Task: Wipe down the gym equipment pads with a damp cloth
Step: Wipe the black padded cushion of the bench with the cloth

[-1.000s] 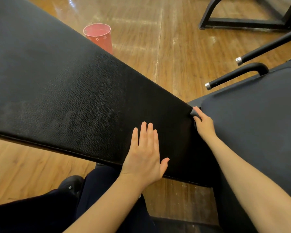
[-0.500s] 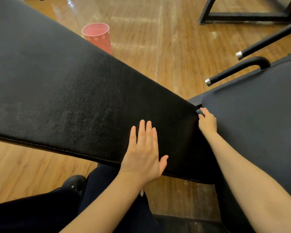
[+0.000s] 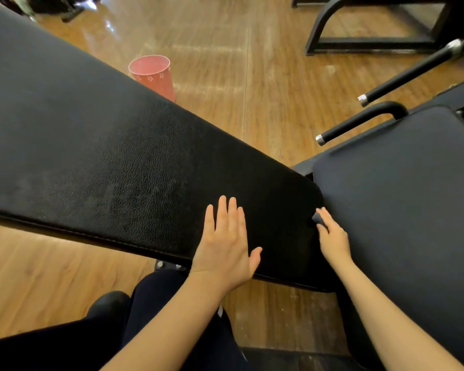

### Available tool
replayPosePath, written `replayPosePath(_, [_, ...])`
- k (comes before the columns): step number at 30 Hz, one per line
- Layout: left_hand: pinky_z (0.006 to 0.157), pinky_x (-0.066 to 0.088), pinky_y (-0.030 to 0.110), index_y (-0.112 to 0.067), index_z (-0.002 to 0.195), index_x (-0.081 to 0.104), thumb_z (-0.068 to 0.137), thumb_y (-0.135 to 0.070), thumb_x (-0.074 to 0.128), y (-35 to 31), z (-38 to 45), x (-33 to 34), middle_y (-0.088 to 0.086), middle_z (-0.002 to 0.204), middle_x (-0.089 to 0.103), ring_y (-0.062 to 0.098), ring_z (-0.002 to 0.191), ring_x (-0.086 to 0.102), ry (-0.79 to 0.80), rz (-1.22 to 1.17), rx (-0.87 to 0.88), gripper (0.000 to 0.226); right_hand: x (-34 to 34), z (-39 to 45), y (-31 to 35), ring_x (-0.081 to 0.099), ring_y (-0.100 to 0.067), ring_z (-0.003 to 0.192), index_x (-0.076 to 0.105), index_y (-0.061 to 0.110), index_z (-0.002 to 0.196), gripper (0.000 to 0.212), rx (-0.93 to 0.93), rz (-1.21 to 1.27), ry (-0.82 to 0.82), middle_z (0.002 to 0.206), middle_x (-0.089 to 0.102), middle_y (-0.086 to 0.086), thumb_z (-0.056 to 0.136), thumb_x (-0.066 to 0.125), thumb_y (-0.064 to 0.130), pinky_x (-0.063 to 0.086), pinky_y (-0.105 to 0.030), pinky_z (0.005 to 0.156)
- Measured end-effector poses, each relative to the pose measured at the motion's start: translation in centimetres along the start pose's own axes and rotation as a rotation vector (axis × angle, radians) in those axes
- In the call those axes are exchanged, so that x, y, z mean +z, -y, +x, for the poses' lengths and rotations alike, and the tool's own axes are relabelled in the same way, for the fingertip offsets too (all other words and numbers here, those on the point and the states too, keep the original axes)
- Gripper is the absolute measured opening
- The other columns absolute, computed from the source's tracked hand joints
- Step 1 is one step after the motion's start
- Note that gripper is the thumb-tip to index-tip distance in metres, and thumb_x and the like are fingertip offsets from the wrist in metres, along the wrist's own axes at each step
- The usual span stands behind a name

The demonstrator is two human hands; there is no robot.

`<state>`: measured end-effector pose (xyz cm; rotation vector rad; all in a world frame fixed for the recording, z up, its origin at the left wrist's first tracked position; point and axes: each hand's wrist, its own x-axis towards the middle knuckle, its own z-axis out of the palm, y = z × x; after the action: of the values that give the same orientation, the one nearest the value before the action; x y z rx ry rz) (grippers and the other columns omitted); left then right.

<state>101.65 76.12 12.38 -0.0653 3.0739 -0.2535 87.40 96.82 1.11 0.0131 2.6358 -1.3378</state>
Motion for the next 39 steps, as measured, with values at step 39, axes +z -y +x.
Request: replayPosePath(39, [0.118, -0.005, 0.042, -0.005, 0.152, 0.002, 0.098, -0.054, 0.026, 6.9, -6.3, -5.9, 0.015, 0.159, -0.009, 0.030, 0.146, -0.012, 0.074, 0.138, 0.156, 0.077, 1.0, -12.2, 3.0, 0.032, -0.006, 0.132, 0.031, 0.020, 0.143, 0.052, -0.252, 0.021, 0.128, 0.137, 0.034, 0.015, 0.095, 0.047, 0.008, 0.026, -0.018, 0.104])
